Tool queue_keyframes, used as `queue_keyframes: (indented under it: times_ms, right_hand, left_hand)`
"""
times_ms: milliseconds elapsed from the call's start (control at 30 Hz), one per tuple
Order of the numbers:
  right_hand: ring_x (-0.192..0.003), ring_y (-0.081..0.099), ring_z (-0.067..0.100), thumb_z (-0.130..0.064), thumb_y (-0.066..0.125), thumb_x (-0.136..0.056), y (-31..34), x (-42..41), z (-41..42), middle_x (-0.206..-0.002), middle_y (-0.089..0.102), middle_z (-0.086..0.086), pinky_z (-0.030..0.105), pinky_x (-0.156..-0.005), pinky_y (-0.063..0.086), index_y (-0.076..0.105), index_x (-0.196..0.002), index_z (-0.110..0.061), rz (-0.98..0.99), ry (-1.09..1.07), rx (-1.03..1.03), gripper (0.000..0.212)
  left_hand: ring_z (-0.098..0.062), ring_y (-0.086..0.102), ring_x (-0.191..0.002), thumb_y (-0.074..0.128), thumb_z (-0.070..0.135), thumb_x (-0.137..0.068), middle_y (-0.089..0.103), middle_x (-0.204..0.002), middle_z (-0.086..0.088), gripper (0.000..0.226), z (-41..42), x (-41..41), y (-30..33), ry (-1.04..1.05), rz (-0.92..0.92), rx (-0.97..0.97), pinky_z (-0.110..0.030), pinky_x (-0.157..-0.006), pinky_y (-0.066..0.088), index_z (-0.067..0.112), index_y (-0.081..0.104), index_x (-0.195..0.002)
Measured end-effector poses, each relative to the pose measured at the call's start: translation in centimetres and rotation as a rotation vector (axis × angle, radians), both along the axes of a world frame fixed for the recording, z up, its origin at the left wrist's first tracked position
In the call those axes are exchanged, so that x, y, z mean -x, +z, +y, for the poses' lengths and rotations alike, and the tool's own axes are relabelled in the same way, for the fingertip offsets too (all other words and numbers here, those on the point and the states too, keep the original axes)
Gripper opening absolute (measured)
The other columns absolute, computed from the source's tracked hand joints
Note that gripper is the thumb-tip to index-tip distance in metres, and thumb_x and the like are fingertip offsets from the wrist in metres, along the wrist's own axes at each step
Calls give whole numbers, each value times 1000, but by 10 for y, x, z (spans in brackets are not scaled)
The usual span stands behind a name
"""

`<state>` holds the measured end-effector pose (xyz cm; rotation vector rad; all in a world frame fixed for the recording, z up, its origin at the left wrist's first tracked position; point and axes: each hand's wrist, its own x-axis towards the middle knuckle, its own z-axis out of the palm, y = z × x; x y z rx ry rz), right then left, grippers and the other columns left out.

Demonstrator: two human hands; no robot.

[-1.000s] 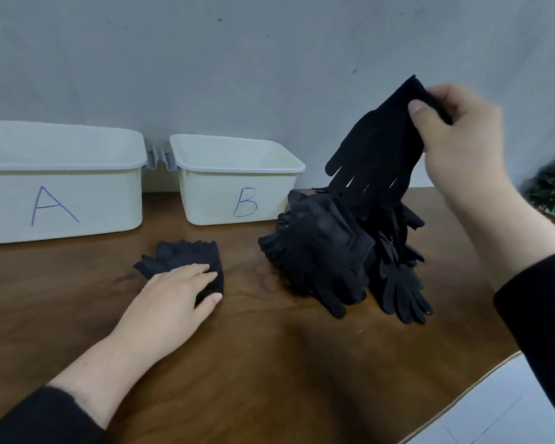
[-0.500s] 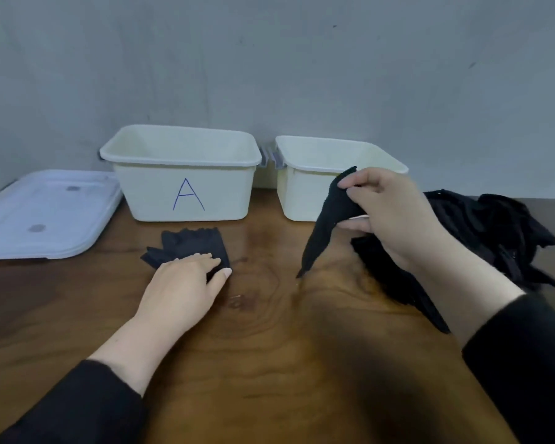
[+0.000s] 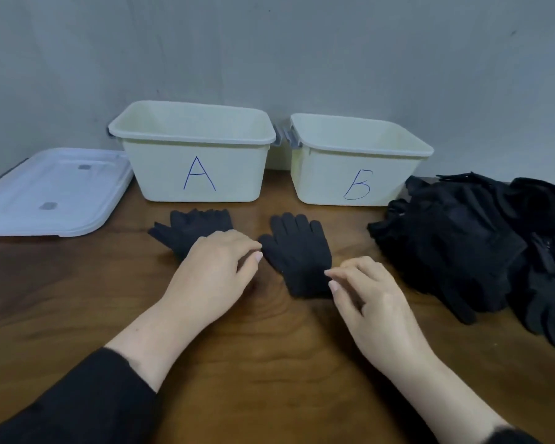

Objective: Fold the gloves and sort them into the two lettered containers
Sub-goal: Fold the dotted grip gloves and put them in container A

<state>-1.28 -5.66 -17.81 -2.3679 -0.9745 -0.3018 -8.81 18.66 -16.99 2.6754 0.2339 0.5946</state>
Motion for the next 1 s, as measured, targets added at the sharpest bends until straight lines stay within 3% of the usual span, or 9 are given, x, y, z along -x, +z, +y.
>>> queue_keyframes:
  times_ms: [100,200,367,633,733,800,867,933,1000]
  right_hand:
    - [-115,47,-4,-33,53,-102,-13,-13,5,-121,55,-24,32,-106,39,69,-122,-31,32,72,107,26]
    - [-114,48,-3,-33,52,-103,-20,-12,9,-120,57,-24,29,-106,35,70,-120,-31,30,74,94,25]
    - [-112,51,-1,-29,52,-103,-15,-12,4,-119,60,-22,25,-102,38,69,-118,-29,-11,37,-18,22]
    - [-108,61,22,-19,63,-97,23,-69,-48,-119,66,-3,50,-93,50,71,-117,-17,-218,-155,-82,22]
    - [-124,55,27,-9,60,-95,46,-105,-67,-133,63,-2,49,-105,38,66,-128,-19,-272,-226,157,35]
    - [-143,38,20,-7,49,-98,63,-127,-72,-150,50,-4,50,-119,17,53,-144,-22,-226,-234,424,49]
    - [-150,25,16,-12,42,-102,78,-145,-72,-157,39,-6,53,-123,0,38,-153,-25,-149,-246,667,53]
    - [-147,29,17,-21,42,-103,85,-158,-69,-153,43,-5,56,-123,-3,38,-153,-27,-136,-225,790,51]
    - [-137,39,20,-28,47,-102,90,-165,-65,-139,49,-3,55,-122,4,46,-148,-29,-175,-204,824,45]
  left_hand:
    - [-6,49,-121,46,40,-102,58,-132,16,34,-25,-3,-4,-143,63,-52,-29,-105,33,31,63,-130]
    - [-4,43,-130,40,44,-103,51,-140,18,36,-38,-9,-13,-222,128,-115,-30,-110,29,36,62,-131]
    - [-4,55,-110,40,44,-99,62,-119,18,35,-42,-18,-19,-185,54,-141,-32,-100,39,36,72,-111]
    - [-3,56,-99,46,44,-98,64,-107,21,29,-63,-33,-14,-196,1,-72,-32,-96,41,35,70,-111]
    - [-2,55,-105,43,46,-99,63,-113,20,33,-67,-37,-11,-206,7,-51,-29,-97,39,35,66,-121]
    - [-1,54,-105,43,46,-100,62,-114,21,33,-68,-38,-11,-226,24,-43,-28,-97,39,35,66,-120]
    - [0,54,-104,43,46,-100,63,-113,22,33,-65,-36,-11,-229,29,-39,-28,-96,39,35,67,-119]
    - [-1,55,-105,43,46,-99,63,-114,21,34,-61,-33,-9,-213,24,-23,-27,-96,38,35,66,-121]
    - [-1,54,-105,45,45,-99,64,-114,21,35,-57,-31,-8,-191,14,6,-27,-97,39,34,64,-125]
